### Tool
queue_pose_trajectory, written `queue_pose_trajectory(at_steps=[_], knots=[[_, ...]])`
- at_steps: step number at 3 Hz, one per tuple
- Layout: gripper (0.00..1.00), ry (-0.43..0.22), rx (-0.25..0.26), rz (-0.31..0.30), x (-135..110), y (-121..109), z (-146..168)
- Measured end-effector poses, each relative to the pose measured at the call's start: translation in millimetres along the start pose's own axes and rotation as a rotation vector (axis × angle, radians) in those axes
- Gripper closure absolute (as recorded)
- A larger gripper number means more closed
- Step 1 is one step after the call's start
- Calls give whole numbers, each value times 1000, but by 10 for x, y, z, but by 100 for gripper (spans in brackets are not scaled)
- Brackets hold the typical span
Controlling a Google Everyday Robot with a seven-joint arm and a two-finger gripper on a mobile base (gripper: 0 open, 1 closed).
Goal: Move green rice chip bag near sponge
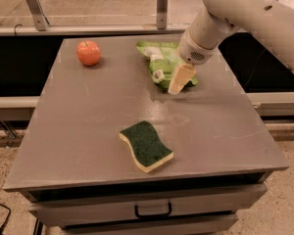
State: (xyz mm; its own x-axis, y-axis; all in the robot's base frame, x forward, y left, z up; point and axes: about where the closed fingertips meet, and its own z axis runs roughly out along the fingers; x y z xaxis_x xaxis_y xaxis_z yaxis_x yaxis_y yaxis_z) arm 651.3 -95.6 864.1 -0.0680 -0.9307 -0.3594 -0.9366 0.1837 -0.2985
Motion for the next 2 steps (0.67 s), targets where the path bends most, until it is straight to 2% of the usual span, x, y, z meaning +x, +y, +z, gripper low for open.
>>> queue_pose_trajectory(at_steps=[1,2], knots=[[47,4,-2,-7,-30,-11,44],[78,-7,9,-15,-79,11,-34]])
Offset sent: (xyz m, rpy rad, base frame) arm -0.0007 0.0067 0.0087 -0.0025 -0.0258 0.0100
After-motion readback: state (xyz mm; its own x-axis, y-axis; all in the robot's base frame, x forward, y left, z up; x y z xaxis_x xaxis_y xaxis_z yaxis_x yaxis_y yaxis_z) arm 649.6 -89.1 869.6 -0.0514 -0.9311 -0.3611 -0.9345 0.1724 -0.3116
